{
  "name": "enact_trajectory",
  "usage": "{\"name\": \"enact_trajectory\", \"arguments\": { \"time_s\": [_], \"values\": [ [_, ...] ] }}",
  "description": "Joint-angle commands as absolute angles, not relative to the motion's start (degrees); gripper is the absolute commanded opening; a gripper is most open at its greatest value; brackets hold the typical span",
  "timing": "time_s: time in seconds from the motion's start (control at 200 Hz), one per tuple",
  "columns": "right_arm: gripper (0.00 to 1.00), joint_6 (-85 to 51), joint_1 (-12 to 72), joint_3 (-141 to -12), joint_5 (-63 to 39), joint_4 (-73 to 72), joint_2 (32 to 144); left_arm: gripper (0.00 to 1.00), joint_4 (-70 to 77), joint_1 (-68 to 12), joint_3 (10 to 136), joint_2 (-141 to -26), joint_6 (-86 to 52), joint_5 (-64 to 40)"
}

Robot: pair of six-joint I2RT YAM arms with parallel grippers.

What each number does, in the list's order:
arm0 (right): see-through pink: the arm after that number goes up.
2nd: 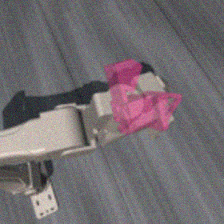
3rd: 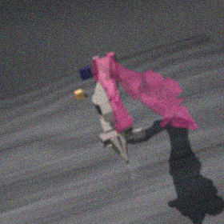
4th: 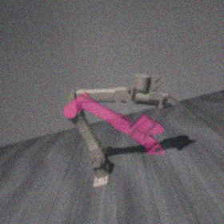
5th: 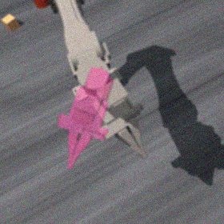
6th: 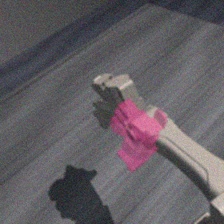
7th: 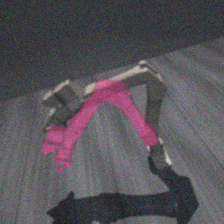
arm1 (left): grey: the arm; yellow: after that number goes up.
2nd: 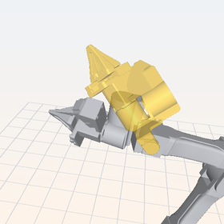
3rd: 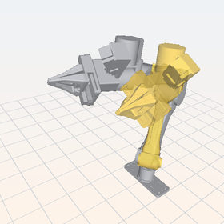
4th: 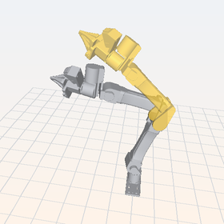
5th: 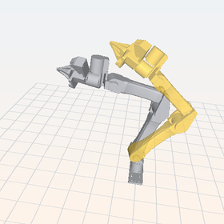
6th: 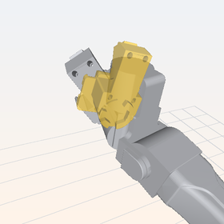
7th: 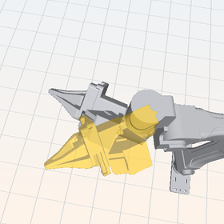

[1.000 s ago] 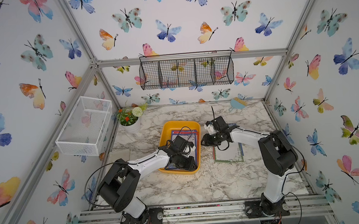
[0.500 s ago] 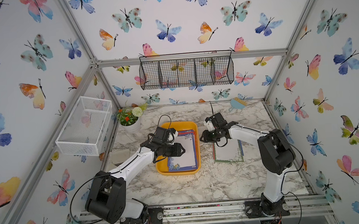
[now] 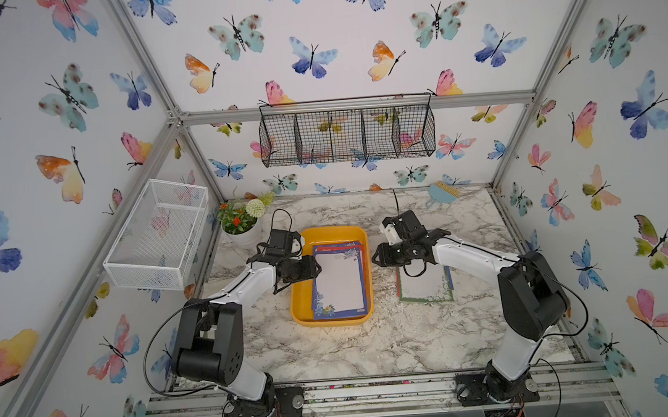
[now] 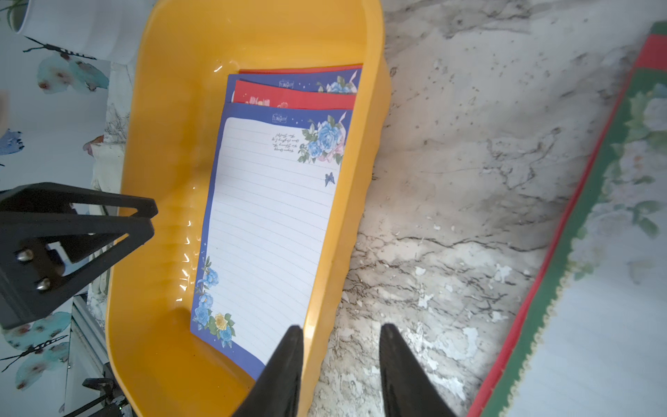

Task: Take out the stationery paper from the storage box
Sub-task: Move the storage box to the center of the board, then pick up the stationery paper from the storage box.

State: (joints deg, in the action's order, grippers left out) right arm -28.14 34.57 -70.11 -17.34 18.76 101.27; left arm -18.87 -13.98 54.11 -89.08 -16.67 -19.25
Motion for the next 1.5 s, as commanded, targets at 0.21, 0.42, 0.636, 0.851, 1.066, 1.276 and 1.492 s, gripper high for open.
{"name": "enact_trajectory", "arguments": {
  "time_s": [0.21,0.42,0.636,0.851,1.066,1.276,1.492],
  "values": [
    [0.38,-29.14,35.77,-68.0,-17.86,17.24,100.37,0.55,-20.12,-14.54,56.5,-94.05,-14.88,-16.31],
    [0.39,-28.93,35.78,-66.98,-18.62,16.48,100.67,0.56,-20.74,-15.46,58.4,-96.71,-14.93,-17.05],
    [0.39,-28.96,35.77,-66.71,-19.04,16.17,100.42,0.56,-20.74,-15.81,58.91,-98.7,-14.94,-17.14],
    [0.39,-28.83,35.77,-66.71,-19.15,16.13,100.32,0.55,-20.7,-15.82,58.8,-98.96,-14.77,-17.66],
    [0.39,-28.83,35.77,-66.56,-19.42,15.91,100.35,0.54,-20.73,-15.82,58.9,-99.42,-14.68,-17.87],
    [0.38,-29.1,35.82,-66.36,-19.42,15.66,100.31,0.55,-20.85,-15.89,59.57,-100.48,-14.49,-18.51],
    [0.38,-29.36,35.77,-66.27,-19.42,15.4,100.37,0.53,-20.83,-15.91,59.52,-100.12,-14.48,-18.63]
  ]
}}
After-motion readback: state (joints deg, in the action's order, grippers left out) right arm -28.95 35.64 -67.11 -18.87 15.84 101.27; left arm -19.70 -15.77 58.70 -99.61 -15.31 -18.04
